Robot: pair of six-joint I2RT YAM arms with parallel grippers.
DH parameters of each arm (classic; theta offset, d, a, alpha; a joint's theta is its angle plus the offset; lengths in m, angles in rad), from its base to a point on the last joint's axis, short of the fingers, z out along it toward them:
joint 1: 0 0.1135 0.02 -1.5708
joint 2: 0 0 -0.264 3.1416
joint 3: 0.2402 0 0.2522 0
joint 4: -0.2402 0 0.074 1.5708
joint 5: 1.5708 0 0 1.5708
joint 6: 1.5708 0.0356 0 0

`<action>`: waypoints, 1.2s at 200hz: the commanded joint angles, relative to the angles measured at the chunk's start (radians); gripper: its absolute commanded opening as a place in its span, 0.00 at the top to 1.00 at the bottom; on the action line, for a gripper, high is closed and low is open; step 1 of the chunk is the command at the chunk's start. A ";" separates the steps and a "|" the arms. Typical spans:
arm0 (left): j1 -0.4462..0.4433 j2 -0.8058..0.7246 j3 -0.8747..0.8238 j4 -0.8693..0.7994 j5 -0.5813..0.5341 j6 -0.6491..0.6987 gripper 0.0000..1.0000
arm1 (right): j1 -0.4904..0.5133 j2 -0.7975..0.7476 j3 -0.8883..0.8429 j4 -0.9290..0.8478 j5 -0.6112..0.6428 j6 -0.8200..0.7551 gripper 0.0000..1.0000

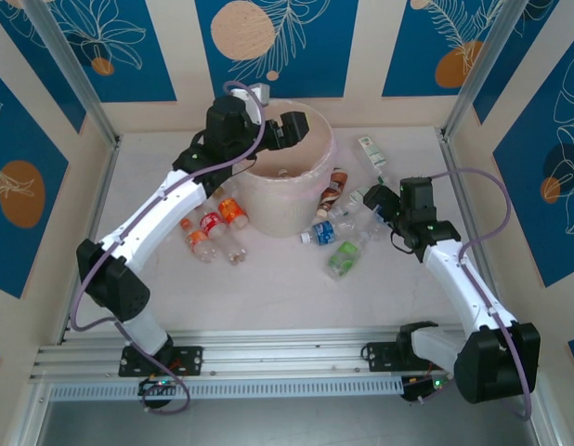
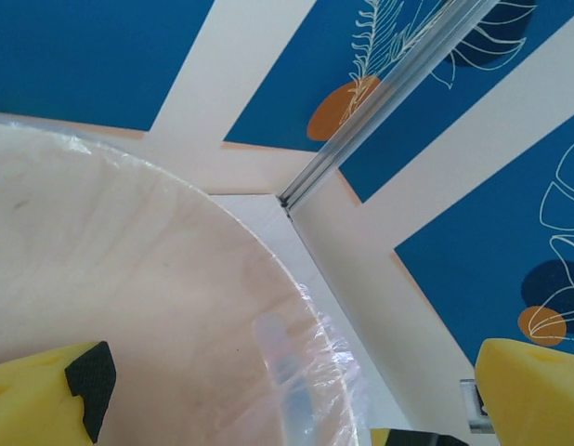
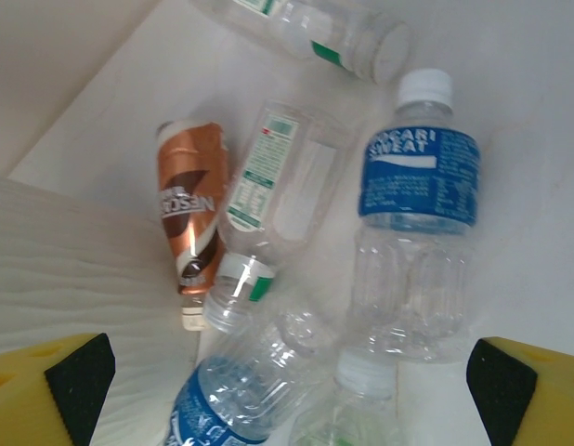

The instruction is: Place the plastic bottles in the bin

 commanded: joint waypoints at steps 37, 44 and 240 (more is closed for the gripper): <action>-0.007 -0.221 -0.205 0.066 -0.042 0.138 0.00 | -0.005 0.065 -0.046 -0.074 -0.102 0.064 0.02; -0.006 -0.258 -0.235 0.061 -0.066 0.156 0.00 | -0.006 0.066 -0.056 -0.083 -0.117 0.070 0.02; 0.039 -0.681 -0.765 0.114 -0.628 0.156 0.00 | 0.335 0.347 -0.066 -0.126 -0.002 0.244 0.13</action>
